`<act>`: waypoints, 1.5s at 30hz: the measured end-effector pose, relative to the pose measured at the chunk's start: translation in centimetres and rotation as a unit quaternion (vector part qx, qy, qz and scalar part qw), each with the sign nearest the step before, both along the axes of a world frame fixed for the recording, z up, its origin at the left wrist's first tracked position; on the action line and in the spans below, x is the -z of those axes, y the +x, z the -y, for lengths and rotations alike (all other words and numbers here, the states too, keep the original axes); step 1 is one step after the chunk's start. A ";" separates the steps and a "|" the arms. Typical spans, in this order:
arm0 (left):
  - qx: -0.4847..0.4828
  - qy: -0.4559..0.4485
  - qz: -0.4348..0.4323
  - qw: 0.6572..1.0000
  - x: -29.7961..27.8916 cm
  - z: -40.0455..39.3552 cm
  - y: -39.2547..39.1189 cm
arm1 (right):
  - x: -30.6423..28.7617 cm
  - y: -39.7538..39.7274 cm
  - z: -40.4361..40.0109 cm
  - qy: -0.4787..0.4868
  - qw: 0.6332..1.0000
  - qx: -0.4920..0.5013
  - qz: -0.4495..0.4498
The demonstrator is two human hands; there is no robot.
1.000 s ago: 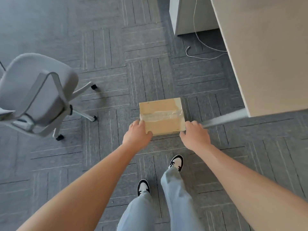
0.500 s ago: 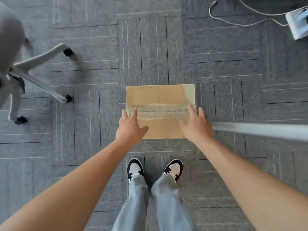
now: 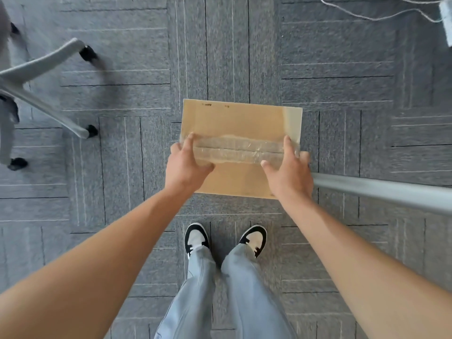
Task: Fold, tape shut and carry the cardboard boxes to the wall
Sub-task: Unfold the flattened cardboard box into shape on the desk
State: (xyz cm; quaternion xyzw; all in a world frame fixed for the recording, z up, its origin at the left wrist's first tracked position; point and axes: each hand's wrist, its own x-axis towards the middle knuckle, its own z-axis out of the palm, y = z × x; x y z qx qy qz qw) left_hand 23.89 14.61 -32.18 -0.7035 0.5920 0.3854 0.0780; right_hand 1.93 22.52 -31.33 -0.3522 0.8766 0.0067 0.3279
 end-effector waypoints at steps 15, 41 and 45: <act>-0.017 -0.065 -0.011 0.998 -36.1 5.9 0.7 | -36.2 2.4 5.3 -0.071 0.996 0.060 -0.017; 0.359 -0.168 -0.105 0.912 -55.8 27.3 -11.6 | -53.7 1.6 14.5 -0.146 0.901 0.377 -0.155; 0.395 -0.164 -0.109 0.898 -55.2 30.5 -18.2 | -52.9 -3.2 17.5 -0.143 0.880 0.425 -0.155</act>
